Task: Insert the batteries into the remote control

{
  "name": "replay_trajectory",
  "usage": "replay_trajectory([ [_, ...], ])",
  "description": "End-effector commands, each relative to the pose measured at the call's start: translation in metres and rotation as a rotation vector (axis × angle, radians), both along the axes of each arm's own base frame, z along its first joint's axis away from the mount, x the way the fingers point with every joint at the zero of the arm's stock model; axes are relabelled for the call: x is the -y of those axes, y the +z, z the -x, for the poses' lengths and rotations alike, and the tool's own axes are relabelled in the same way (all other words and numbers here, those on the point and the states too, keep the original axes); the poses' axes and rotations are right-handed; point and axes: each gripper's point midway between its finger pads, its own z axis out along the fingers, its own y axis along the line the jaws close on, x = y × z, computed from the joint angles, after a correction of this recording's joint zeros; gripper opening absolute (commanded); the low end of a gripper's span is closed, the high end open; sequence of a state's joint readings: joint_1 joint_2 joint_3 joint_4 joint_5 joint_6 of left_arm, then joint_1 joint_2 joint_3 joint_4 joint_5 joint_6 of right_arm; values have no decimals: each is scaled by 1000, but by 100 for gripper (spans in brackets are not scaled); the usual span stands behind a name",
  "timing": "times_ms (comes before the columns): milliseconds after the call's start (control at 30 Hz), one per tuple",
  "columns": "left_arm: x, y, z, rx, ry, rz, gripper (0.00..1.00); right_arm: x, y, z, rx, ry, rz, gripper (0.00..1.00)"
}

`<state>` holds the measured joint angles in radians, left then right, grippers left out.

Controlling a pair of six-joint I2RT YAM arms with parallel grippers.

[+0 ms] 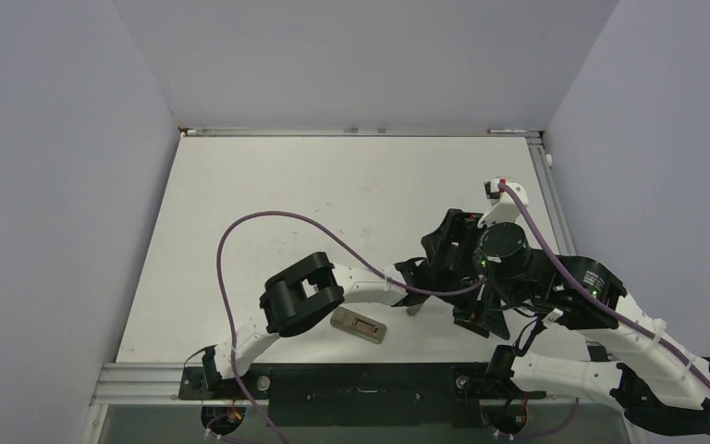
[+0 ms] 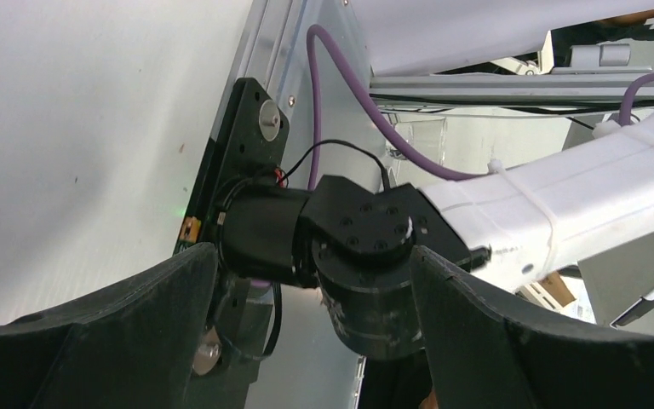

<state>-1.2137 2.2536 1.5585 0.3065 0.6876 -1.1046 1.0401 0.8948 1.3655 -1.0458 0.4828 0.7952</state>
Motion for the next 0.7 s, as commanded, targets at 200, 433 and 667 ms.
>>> replay_trajectory([
  [200, 37, -8, 22, 5, -94, 14, 80, -12, -2, -1, 3, 38, -28, 73],
  [433, 44, -37, 26, -5, -113, -49, 80, -16, -8, 0, -14, 55, -16, 73],
  [667, 42, -57, 41, -31, -156, -99, 80, -19, -13, 0, -26, 61, -8, 73],
])
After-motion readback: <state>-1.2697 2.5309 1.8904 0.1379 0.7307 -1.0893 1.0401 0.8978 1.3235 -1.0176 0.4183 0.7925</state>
